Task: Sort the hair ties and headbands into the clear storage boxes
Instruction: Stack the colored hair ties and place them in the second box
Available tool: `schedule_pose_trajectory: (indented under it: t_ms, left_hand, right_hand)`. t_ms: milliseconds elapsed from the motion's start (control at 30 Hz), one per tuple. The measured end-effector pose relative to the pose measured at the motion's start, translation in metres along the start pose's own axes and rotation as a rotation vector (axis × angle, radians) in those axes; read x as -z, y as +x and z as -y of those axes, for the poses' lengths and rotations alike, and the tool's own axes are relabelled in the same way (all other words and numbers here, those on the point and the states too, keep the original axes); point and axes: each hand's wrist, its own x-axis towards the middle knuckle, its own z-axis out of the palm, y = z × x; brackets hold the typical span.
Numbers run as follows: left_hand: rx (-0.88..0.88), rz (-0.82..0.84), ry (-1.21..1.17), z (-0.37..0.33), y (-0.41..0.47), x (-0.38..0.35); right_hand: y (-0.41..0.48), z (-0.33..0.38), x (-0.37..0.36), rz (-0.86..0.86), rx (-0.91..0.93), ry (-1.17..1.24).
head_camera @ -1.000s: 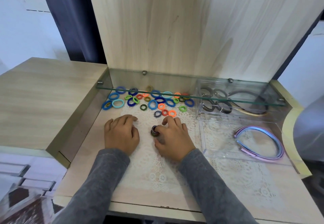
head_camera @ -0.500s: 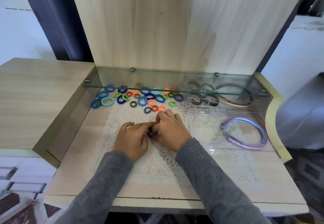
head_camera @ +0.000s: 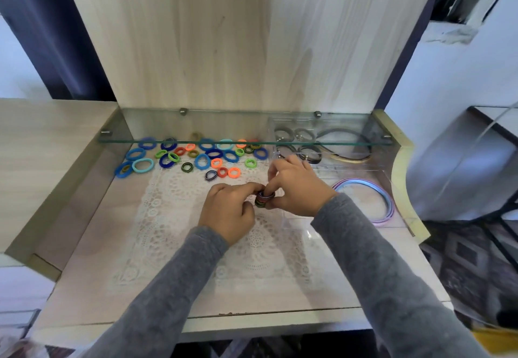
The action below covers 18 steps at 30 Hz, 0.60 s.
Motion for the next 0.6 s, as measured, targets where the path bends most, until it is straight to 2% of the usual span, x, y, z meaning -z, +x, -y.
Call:
schedule_pose_trajectory:
  t_ms: [400, 600]
  left_hand:
    - [-0.107, 0.089, -0.088, -0.031, 0.013, -0.038]
    - [-0.140, 0.034, -0.054, -0.021, 0.002, -0.048]
  right_hand:
    - [-0.032, -0.044, 0.010, 0.070, -0.095, 0.015]
    - [-0.028, -0.045, -0.004, 0.135, -0.090, 0.036]
